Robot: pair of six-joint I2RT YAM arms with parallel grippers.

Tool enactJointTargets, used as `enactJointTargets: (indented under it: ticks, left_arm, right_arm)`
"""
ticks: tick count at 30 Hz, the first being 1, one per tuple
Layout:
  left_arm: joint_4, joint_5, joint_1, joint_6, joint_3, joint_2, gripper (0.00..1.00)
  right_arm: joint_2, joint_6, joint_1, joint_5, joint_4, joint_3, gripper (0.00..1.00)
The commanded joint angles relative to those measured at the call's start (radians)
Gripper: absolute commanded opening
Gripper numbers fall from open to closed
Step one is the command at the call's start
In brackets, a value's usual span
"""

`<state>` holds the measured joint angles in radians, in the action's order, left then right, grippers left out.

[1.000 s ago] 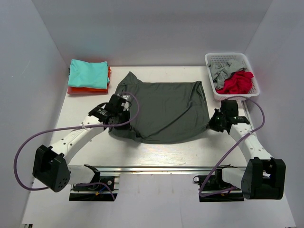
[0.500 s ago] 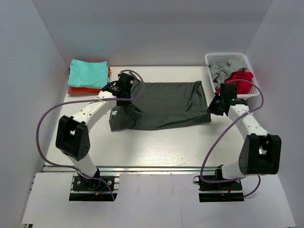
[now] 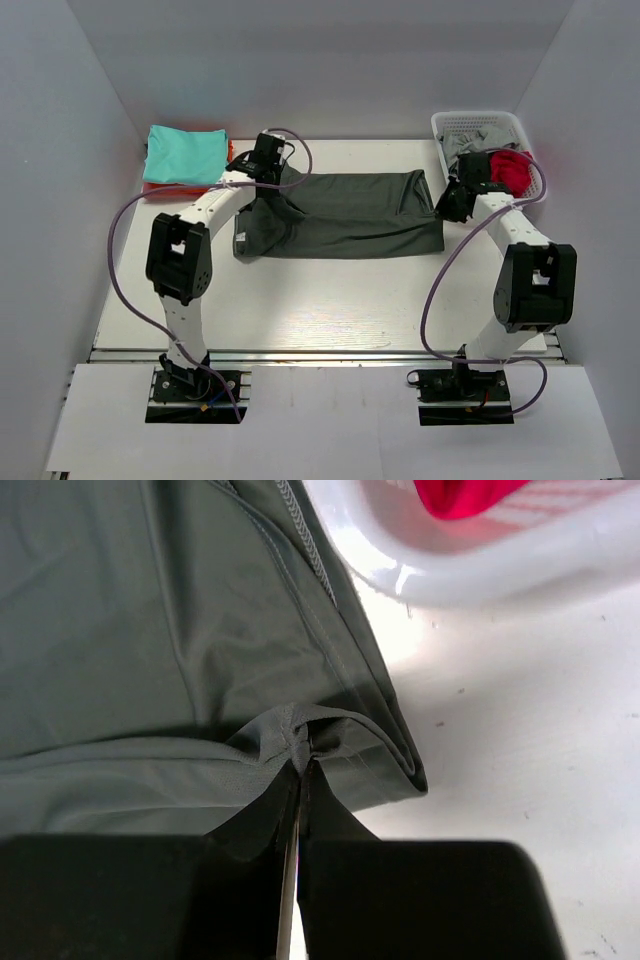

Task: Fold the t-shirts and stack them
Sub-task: Fold the flattened tshirt in 1/3 of the way

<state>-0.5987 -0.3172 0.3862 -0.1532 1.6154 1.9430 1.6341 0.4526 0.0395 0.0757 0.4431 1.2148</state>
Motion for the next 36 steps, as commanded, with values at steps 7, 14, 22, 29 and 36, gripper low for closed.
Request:
enactJointTargets:
  ticks: [7, 14, 22, 29, 36]
  left_arm:
    - [0.051, 0.047, -0.046, 0.230, 0.256, 0.203, 0.00]
    - [0.033, 0.024, -0.075, 0.345, 0.540, 0.431, 0.57]
    - [-0.022, 0.009, -0.075, 0.276, 0.499, 0.323, 1.00]
    - [0.014, 0.136, -0.075, 0.080, 0.142, 0.043, 1.00]
    - [0.204, 0.282, -0.075, -0.029, -0.291, -0.154, 1.00]
  right_arm:
    - [0.147, -0.026, -0.001, 0.056, 0.037, 0.123, 0.00]
    - [0.250, -0.035, 0.002, 0.075, 0.077, 0.226, 0.04]
    - [0.184, -0.104, 0.023, 0.052, 0.052, 0.192, 0.52]
    - [0.070, -0.117, 0.076, 0.010, -0.003, 0.066, 0.64]
    - [0.067, -0.091, 0.088, -0.045, -0.061, -0.021, 0.66]
